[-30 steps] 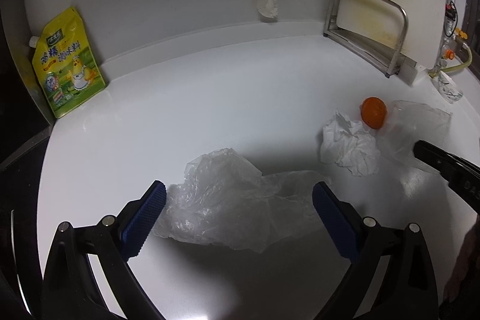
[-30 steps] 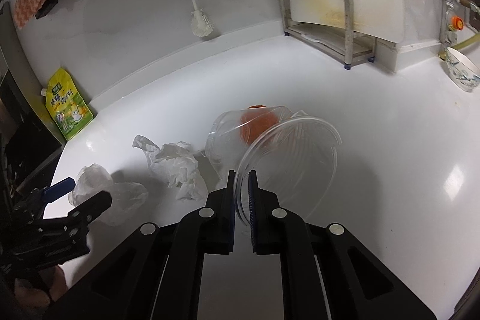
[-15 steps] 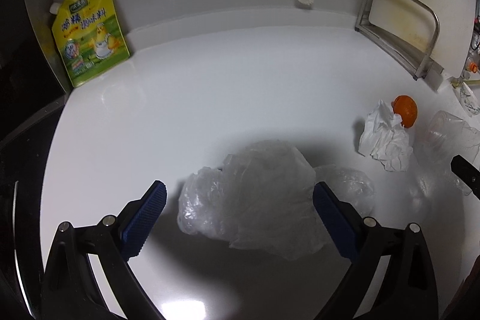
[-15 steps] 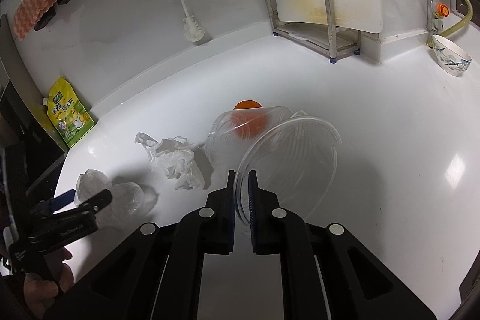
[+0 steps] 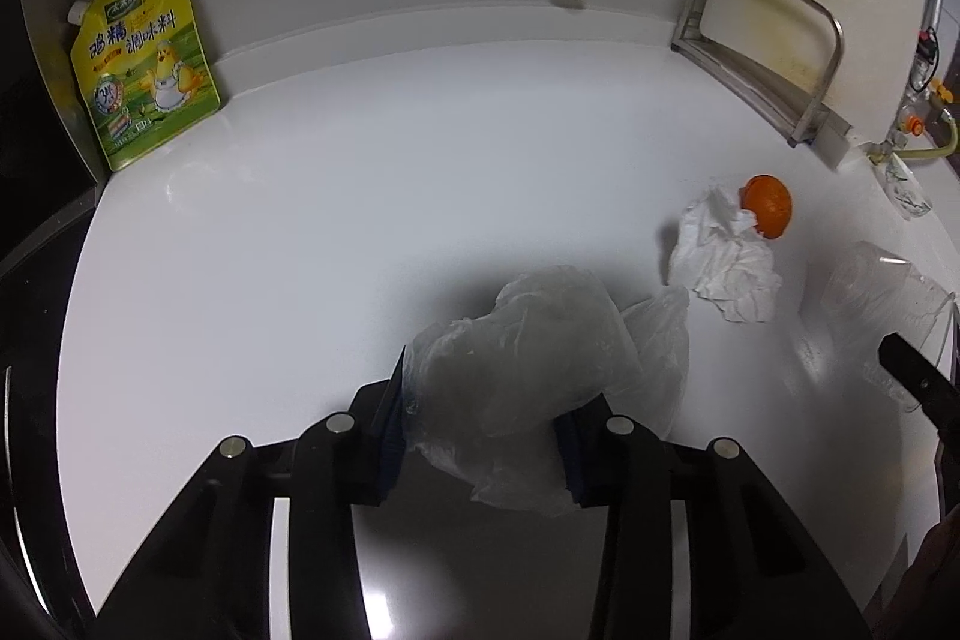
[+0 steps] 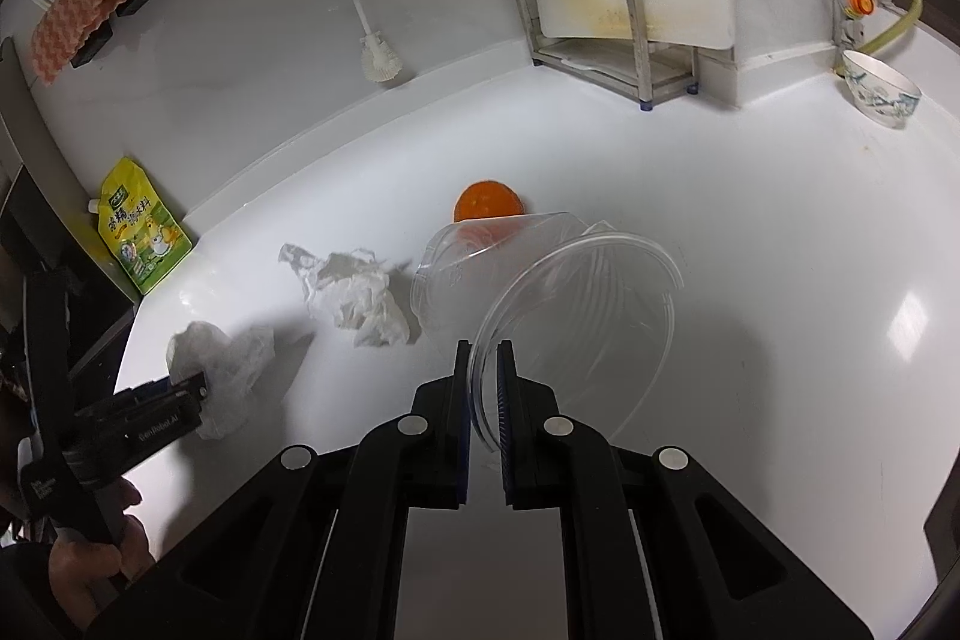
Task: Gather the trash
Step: 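Grasp the clear plastic bag with the left tool while the right tool lifts the cup, then carry bag and cup over the grey bin and open both tools to drop them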
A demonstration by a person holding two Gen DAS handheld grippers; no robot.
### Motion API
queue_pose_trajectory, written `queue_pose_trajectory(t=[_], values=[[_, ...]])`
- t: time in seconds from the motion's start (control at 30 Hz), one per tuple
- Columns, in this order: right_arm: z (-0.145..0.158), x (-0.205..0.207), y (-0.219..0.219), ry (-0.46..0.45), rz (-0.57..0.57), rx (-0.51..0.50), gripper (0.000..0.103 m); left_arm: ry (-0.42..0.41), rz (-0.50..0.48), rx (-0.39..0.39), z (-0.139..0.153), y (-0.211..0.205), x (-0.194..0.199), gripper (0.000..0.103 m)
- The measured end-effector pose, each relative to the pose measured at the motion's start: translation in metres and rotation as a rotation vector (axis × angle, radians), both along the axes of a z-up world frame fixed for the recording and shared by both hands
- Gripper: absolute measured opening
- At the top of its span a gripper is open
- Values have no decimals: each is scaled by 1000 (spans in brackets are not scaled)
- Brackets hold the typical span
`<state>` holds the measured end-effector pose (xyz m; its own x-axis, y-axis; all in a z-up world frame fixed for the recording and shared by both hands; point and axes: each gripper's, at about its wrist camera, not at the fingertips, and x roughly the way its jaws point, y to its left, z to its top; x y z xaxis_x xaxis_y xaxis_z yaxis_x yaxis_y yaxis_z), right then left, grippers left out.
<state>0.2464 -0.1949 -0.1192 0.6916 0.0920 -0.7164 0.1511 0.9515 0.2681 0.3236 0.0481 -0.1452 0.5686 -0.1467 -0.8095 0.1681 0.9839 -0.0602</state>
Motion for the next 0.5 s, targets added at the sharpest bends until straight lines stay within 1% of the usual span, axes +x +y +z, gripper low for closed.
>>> queue_pose_trajectory(t=[0.17, 0.3, 0.5], values=[[4, -25, 5, 12, -19, 24, 8, -29, -33, 46, 13, -4, -21, 39], [15, -51, 9, 14, -16, 27, 8, -32, -55, 59, 23, -8, -41, 39], [28, -96, 11, 16, 2, 23, 8, -52, -72, 56, 42, -20, -84, 40]])
